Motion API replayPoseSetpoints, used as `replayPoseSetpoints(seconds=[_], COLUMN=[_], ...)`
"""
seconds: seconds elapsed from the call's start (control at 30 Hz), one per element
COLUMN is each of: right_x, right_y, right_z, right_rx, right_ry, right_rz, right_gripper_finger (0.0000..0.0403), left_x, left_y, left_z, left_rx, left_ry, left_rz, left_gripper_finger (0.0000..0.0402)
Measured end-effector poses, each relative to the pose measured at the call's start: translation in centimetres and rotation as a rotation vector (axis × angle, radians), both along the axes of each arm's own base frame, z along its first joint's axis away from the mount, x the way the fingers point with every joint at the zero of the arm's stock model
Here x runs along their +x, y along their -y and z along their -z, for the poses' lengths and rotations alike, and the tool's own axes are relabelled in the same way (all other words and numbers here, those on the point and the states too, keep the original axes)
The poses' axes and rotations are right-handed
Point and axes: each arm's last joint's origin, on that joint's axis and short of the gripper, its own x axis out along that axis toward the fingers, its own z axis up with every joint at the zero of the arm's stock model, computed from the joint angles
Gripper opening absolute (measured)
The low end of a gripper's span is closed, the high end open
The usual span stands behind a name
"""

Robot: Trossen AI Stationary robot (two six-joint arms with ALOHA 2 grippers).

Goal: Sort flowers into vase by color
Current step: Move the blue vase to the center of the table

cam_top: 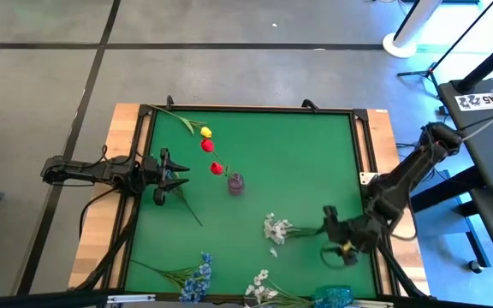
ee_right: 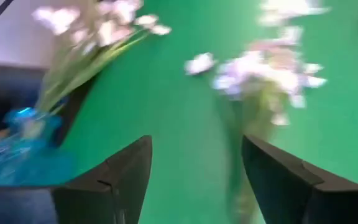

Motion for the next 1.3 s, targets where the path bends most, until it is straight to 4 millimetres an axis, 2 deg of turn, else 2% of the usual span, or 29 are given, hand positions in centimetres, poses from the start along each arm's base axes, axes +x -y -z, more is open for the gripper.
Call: replayPoseSetpoints(seconds=[0.17, 0.3, 0.37, 0.5, 0.67, 0.8, 0.9, 1.17, 1.3], right_x=[-0.2, -0.1, 0.0, 0.9, 1.0, 0.8, 1.1, 1.8, 1.6], right_y=[-3.7, -5.2, -5.4, -5.1, -5.7, -6.8, -7.5, -7.5, -8.1], right_z=[-0.4, 0.0, 0.1, 0.0, -0.2, 0.4, 0.9, 1.6, 0.3], right_rx=[-0.038, -0.033, -0.015, 0.078, 0.17, 0.244, 0.283, 0.323, 0.262], right_ry=[0.011, -0.049, -0.09, -0.182, -0.232, -0.297, -0.308, -0.361, -0.366], right_rz=[-0.049, -0.109, -0.137, -0.058, -0.107, -0.118, -0.101, -0.033, -0.004], right_gripper_finger=[0.0245, 0.0244, 0.0247, 0.0267, 0.0327, 0.0374, 0.0395, 0.0379, 0.037], left_x=[0.0, 0.0, 0.0, 0.0, 0.0, 0.0, 0.0, 0.0, 0.0], left_y=[0.0, 0.0, 0.0, 0.0, 0.0, 0.0, 0.0, 0.0, 0.0], left_z=[0.0, 0.0, 0.0, 0.0, 0.0, 0.0, 0.0, 0.0, 0.0], left_rx=[0.0, 0.0, 0.0, 0.0, 0.0, 0.0, 0.0, 0.0, 0.0], left_ry=[0.0, 0.0, 0.0, 0.0, 0.0, 0.0, 0.0, 0.0, 0.0], left_rz=[0.0, 0.001, 0.0, 0.0, 0.0, 0.0, 0.0, 0.0, 0.0], left_gripper_finger=[0.0167, 0.0167, 0.0167, 0.0167, 0.0167, 0.0167, 0.0167, 0.0167, 0.0167])
